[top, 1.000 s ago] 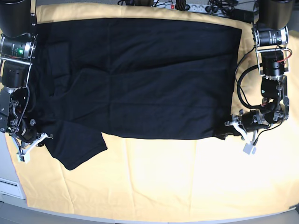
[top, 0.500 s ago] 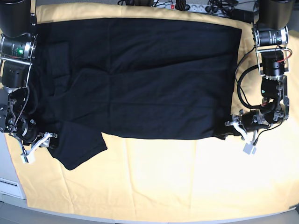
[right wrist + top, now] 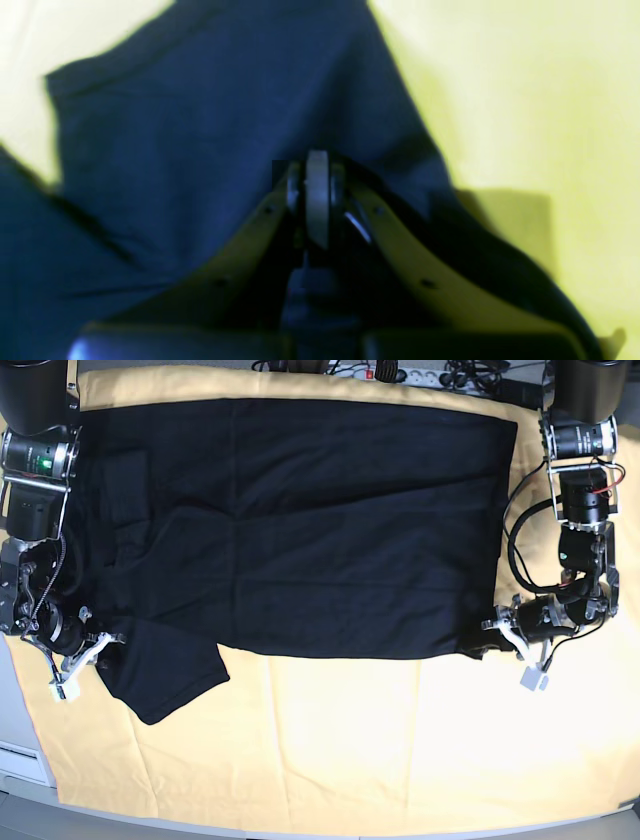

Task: Fold the T-shirt properly
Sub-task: 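Move the right gripper to the sleeve end and grasp the shirt edge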

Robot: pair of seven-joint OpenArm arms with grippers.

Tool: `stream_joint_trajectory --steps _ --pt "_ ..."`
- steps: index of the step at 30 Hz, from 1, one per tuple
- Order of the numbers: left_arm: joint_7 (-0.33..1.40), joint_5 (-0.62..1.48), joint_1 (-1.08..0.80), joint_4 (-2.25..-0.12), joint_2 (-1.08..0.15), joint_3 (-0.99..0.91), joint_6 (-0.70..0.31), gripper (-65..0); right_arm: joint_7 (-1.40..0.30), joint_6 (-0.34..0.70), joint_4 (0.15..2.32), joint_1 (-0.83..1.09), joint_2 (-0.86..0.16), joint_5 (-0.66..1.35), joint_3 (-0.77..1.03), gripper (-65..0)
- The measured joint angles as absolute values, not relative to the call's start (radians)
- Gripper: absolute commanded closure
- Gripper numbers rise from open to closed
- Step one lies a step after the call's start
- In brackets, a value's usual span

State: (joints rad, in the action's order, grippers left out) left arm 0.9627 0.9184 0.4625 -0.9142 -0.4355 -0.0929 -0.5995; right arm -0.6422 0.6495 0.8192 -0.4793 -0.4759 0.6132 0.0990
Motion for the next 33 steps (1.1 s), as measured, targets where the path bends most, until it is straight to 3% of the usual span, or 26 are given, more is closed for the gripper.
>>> stream_joint_trajectory --steps 7,11,12,15,17,21,25,33 --pt "0.963 0.919 0.463 -0.914 -0.435 -0.093 -0.599 0.0 -0.672 0.655 0.82 -0.48 -0.476 0.651 0.099 -0.3" --pt "0.963 0.919 0.463 -0.914 -0.435 -0.093 -0.599 0.0 -0.593 0.529 0.819 -0.479 -0.477 0.508 0.099 -25.1" --pt "0.963 0.919 0.463 -0.914 -0.435 -0.093 -0.599 0.0 -0.581 0.495 0.819 -0.479 -0.478 0.474 0.099 -28.7" --pt "0.963 0.919 0.463 -0.914 -0.435 -0.093 -0.599 0.0 -0.568 0.373 0.82 -0.483 -0.479 0.358 0.099 -29.3" --pt "0.963 0.918 0.463 -0.914 -0.435 -0.093 -0.599 0.0 -0.564 0.354 0.82 -0.485 -0.479 0.309 0.1 -29.3" --pt "0.963 0.919 0.463 -0.914 -0.435 -0.093 -0.6 0.0 -0.537 0.234 0.82 -0.483 -0.473 0.31 0.1 -28.8" --pt "0.965 0.919 0.463 -0.914 -0.435 -0.093 -0.606 0.0 -0.523 0.28 0.82 -0.483 -0.476 0.324 0.1 -42.7" --pt "0.966 0.918 0.463 -0.914 -0.435 -0.093 -0.606 0.0 -0.538 0.419 0.82 -0.483 -0.476 0.479 0.1 -43.5"
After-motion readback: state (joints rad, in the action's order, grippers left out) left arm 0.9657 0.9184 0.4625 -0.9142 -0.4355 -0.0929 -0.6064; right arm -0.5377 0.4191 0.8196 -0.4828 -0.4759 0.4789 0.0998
